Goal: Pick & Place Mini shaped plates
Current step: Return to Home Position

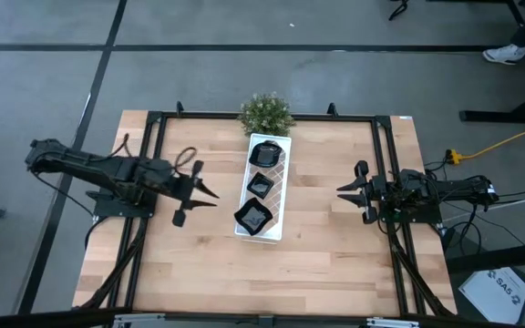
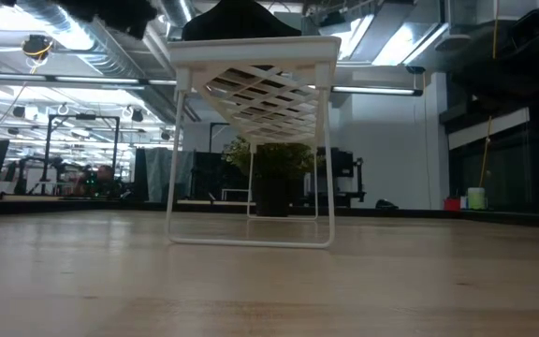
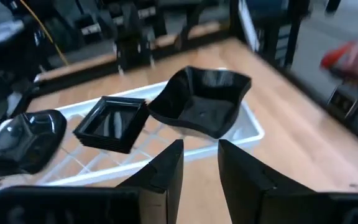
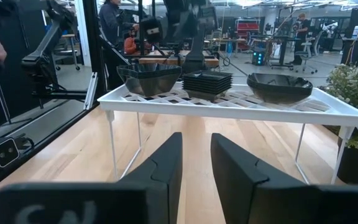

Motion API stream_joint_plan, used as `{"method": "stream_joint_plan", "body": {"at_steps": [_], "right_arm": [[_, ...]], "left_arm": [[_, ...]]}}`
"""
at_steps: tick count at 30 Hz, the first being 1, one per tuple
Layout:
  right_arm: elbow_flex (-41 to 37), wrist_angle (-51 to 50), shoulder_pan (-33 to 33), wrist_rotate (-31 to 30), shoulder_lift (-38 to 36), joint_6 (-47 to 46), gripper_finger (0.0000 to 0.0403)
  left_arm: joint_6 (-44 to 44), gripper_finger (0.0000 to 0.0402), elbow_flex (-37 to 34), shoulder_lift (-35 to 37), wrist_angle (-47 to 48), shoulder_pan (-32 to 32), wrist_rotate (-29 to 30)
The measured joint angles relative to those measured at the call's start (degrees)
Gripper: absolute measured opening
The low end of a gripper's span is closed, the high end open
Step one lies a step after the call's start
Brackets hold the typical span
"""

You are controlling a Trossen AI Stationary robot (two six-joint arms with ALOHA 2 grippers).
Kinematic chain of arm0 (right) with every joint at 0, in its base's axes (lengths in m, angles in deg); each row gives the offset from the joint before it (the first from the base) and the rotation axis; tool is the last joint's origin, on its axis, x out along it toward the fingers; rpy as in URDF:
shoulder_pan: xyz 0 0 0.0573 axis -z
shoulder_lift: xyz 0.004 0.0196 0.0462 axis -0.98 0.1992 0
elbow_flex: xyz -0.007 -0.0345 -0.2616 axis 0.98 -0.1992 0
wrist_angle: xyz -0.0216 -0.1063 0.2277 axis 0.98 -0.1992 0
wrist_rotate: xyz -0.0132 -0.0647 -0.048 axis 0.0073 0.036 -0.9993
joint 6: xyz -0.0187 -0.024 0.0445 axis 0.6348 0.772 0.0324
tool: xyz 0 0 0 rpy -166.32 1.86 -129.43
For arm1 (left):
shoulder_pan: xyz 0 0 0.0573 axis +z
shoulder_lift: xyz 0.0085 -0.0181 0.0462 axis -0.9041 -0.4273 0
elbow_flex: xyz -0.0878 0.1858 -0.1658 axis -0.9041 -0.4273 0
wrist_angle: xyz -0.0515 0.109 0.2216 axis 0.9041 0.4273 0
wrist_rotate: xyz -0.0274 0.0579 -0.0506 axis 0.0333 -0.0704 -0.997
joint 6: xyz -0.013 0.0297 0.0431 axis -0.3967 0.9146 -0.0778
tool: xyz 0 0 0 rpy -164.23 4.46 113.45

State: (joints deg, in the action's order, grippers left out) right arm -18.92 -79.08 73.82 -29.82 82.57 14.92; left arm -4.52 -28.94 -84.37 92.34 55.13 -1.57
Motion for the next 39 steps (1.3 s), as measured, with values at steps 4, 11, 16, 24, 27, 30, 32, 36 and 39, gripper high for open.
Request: {"method": "stream_joint_plan", "body": {"at_steps": [4, 11, 16, 24, 27, 30, 32, 36, 39], "right_arm": [[0.0, 0.0, 0.0, 0.0, 0.0, 0.0, 0.0085], [0.0, 0.0, 0.0, 0.0, 0.0, 0.0, 0.0085], [0.0, 0.0, 0.0, 0.0, 0.0, 0.0, 0.0085], [0.0, 0.0, 0.0, 0.0, 0.0, 0.0, 0.0085], [0.0, 0.0, 0.0, 0.0, 0.0, 0.0, 0.0085], [0.0, 0.0, 0.0, 0.0, 0.0, 0.0, 0.0085], [0.0, 0.0, 0.0, 0.0, 0.0, 0.0, 0.0085], [0.0, 0.0, 0.0, 0.0, 0.0, 0.0, 0.0085], [0.0, 0.0, 0.0, 0.0, 0.0, 0.0, 0.0085]], "left_arm": [[-4.2, 0.0096, -10.5, 7.5, -10.0, 0.1, -1.3], [-8.1, 0.0091, -26.0, 14.3, -29.9, 0.1, -1.6], [-8.4, 0.0095, -33.6, 16.2, -41.5, 0.1, -1.6], [-9.6, 0.0091, -36.5, 18.4, -43.0, 0.1, -1.3], [-9.6, 0.0093, -36.5, 20.4, -40.8, 0.1, -1.2], [-9.7, 0.0095, -36.5, 24.0, -36.5, 0.1, 1.4], [-9.6, 0.0095, -36.5, 27.5, -33.2, 0.1, 2.9], [-9.6, 0.0092, -36.5, 35.4, -26.4, 0.1, 3.0], [-9.6, 0.0091, -36.5, 41.3, -20.4, 0.1, 3.1]]}}
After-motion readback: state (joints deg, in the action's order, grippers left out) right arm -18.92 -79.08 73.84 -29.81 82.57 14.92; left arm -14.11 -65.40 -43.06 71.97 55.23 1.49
